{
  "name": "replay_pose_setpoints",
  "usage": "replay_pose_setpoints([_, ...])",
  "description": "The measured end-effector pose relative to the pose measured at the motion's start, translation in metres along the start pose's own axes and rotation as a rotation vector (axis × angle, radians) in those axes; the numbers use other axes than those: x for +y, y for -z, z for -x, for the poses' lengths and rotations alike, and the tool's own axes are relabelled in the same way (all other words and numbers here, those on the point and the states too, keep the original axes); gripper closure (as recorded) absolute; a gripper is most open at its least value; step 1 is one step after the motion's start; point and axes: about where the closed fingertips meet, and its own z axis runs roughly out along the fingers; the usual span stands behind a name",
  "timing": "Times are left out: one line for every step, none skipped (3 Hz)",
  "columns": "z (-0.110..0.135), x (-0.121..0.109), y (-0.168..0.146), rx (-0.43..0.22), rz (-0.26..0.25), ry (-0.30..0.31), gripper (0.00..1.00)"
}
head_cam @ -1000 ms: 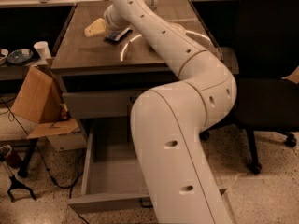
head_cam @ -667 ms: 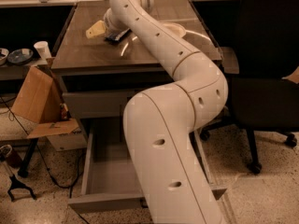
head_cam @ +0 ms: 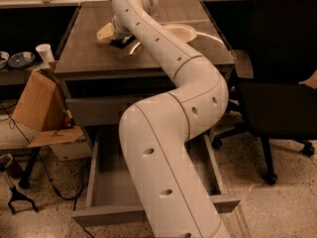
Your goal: Place rxbar blueberry into middle drawer
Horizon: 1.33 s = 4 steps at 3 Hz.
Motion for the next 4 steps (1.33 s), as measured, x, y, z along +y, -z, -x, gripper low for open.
replay_pose_setpoints([-0.006, -0.004, -0.002, 0.027, -0.016, -0.007, 0.25])
replay_pose_setpoints([-0.003, -0.007, 0.006, 0.031, -0.013, 0.011, 0.48])
replay_pose_setpoints([0.013, -0.001, 0.024, -0.010, 0.033, 0.047, 0.79])
replay_pose_setpoints([0.025, 0.011, 0.041, -0.045, 0.094, 0.107, 0.99])
